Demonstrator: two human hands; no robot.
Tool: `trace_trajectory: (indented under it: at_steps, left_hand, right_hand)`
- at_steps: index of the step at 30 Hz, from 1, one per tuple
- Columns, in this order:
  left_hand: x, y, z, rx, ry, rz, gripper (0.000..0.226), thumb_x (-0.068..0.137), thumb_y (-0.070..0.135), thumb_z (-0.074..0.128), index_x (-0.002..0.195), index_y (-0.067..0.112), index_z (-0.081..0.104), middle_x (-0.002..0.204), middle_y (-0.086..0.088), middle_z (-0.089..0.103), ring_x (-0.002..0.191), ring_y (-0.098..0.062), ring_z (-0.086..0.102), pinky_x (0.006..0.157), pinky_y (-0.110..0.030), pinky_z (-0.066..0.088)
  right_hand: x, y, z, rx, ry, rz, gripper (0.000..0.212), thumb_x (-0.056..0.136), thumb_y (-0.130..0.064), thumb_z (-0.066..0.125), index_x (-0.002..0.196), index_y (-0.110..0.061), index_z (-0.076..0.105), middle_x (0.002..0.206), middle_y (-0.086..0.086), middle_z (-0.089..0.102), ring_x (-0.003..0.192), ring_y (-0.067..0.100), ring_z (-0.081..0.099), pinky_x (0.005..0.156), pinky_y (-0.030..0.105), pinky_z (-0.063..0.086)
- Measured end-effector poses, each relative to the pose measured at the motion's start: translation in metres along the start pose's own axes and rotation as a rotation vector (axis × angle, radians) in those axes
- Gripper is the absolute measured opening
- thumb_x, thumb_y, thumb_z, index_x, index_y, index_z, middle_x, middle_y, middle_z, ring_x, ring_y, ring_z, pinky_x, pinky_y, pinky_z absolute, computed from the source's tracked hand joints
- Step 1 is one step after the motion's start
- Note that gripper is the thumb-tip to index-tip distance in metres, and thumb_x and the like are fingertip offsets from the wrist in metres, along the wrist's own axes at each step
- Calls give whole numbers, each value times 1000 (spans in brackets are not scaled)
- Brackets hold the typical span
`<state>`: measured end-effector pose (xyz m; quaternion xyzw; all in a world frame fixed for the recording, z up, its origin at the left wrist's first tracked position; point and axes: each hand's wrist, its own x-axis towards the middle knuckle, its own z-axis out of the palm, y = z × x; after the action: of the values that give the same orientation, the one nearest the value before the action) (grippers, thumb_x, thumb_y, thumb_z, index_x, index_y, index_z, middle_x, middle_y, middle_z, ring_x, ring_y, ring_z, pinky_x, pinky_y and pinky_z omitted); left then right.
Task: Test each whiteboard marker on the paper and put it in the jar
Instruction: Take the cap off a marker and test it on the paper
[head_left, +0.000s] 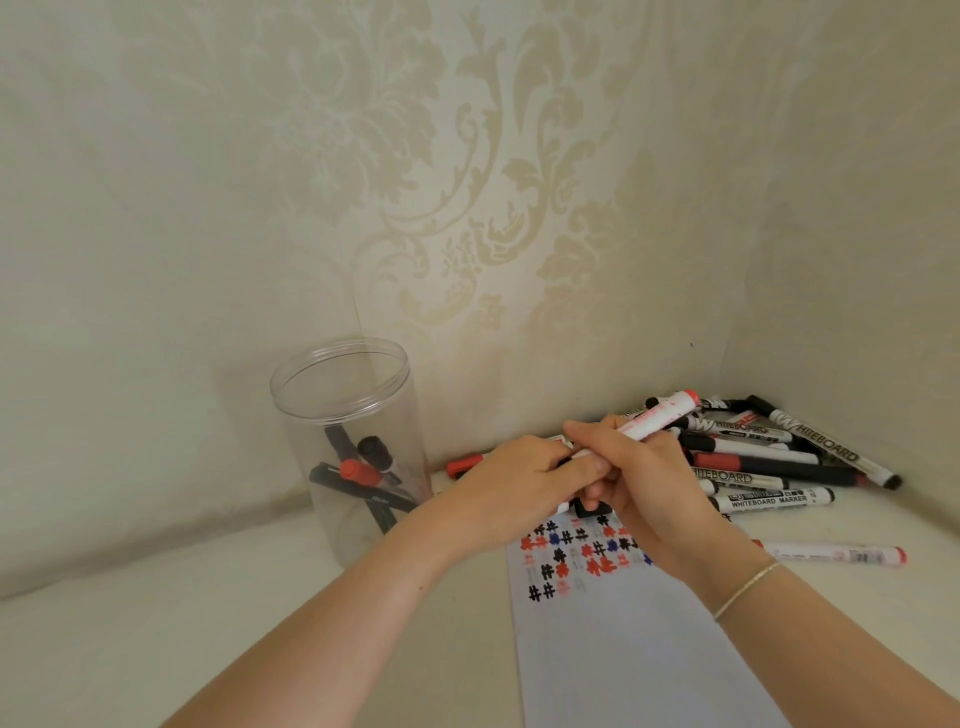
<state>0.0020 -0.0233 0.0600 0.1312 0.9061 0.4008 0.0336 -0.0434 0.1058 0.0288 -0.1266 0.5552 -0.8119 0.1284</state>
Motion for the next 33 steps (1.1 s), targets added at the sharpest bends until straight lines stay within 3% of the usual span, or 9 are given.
trace_trajectory:
  at_steps: [7,9,11,13,17,20,25,28,33]
  left_hand:
    - [-1,-11,8,-192,35,-47,48,92,53,49,50,31,59,40,10,29,40,-8,25,47,-25,24]
    - [-1,-14,8,-145,-8,-47,40,89,60,47,66,32,65,45,10,31,42,-7,28,48,-25,26]
    - [-1,-17,7,-53,-41,-36,63,80,74,46,96,18,67,57,-7,45,52,-10,39,54,-33,34]
    - [-1,-24,8,11,-18,-38,83,73,83,43,100,7,60,75,-15,54,65,-22,46,63,-41,41]
    - [-8,-43,12,104,1,-128,65,78,77,43,97,15,56,79,-5,56,68,-14,50,70,-38,48]
    - [-11,-55,20,207,-38,-160,42,81,55,65,91,18,47,80,14,46,70,-13,51,62,-21,41]
    - [-15,-64,30,362,-39,-146,14,89,30,55,86,24,42,85,4,57,76,-14,54,70,-35,48]
    - [-19,-66,33,355,-2,-136,8,90,28,48,93,21,45,93,3,61,86,-19,57,79,-43,47]
    - [-22,-65,37,366,32,-110,12,94,33,44,85,26,40,84,5,58,77,-16,55,71,-40,46]
  right_hand:
    - [-2,-6,-1,-50,-49,-47,17,85,-4,62,72,2,55,54,12,44,40,18,43,39,26,42]
    - [-2,-6,-2,-87,-37,-54,19,84,-6,65,70,1,54,54,12,50,43,18,47,41,26,43]
    - [-2,-2,-3,-96,46,-57,22,84,-8,67,67,-1,54,57,13,56,48,20,51,45,31,46]
    - [-2,2,-8,-80,169,-62,17,84,-9,67,72,-2,58,62,15,61,51,24,54,49,34,48]
    - [-10,10,-22,-66,270,-7,11,85,-10,68,85,-1,62,76,19,68,54,21,61,51,29,52]
    - [-16,18,-28,-191,260,72,14,81,-9,71,73,-9,60,73,11,67,59,20,60,59,30,51]
    - [-23,32,-27,-348,254,78,23,85,-4,62,66,-6,50,53,11,56,39,17,50,42,26,43]
    - [-25,38,-24,-533,308,41,20,81,-1,59,63,-5,49,54,14,55,33,13,48,36,19,38]
    - [-26,46,-23,-679,408,-5,24,77,-6,61,60,-8,44,49,7,45,32,8,37,36,16,33]
